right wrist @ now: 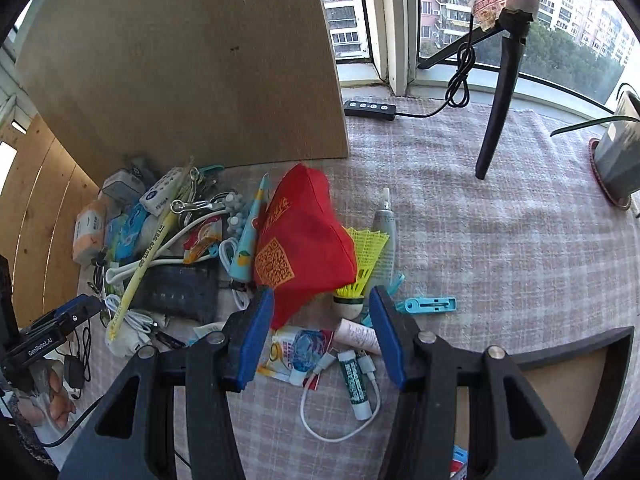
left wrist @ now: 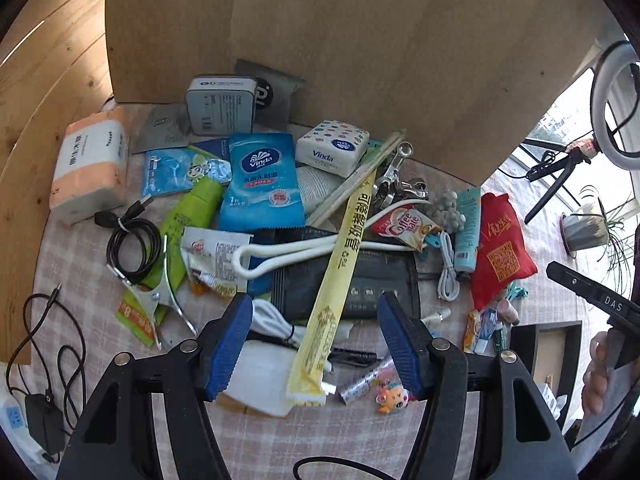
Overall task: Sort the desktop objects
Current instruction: 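Move both tools back to the table, right tool toward the red drawstring bag, then grasp the red drawstring bag with the right tool and lift it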
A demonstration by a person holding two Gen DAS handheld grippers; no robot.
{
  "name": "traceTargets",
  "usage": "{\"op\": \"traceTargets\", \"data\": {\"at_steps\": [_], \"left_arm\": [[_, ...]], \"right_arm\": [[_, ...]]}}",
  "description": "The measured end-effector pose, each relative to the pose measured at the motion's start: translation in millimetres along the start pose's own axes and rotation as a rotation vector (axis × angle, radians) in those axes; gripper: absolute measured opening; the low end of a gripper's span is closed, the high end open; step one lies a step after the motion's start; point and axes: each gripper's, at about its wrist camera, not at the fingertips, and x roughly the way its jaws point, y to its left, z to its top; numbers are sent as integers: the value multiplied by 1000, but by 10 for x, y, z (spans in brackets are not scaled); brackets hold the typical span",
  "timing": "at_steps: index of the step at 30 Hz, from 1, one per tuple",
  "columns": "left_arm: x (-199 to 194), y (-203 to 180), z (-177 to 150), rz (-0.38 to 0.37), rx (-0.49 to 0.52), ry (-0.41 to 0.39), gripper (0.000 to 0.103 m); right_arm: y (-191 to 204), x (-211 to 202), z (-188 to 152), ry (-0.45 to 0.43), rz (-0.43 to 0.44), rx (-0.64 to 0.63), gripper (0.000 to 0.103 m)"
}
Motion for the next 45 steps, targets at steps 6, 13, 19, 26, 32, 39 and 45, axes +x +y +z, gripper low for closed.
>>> {"op": "traceTargets", "data": {"at_steps": [6, 13, 19, 26, 32, 39, 45], "left_arm": [[417, -88, 335, 12, 11, 71, 62], [785, -48, 506, -12, -30, 154, 62], [923, -108, 417, 9, 36, 179, 64], [800, -100, 90, 39, 90, 156, 64], [663, -66, -236, 28, 95, 155, 62], [505, -22, -614, 76, 131, 152, 60], [65, -77, -834, 138, 140, 29, 49]], "right_arm": [[35, 337, 317, 27, -18, 8, 49], [62, 690, 514, 81, 1, 15, 51], [203, 820, 406, 106, 20, -11, 53], [361, 837, 68, 137, 65, -44, 46], [390, 750, -272, 150, 83, -55, 45], [400, 540, -747, 150, 104, -62, 44], [324, 418, -1044, 159, 153, -40, 42]]}}
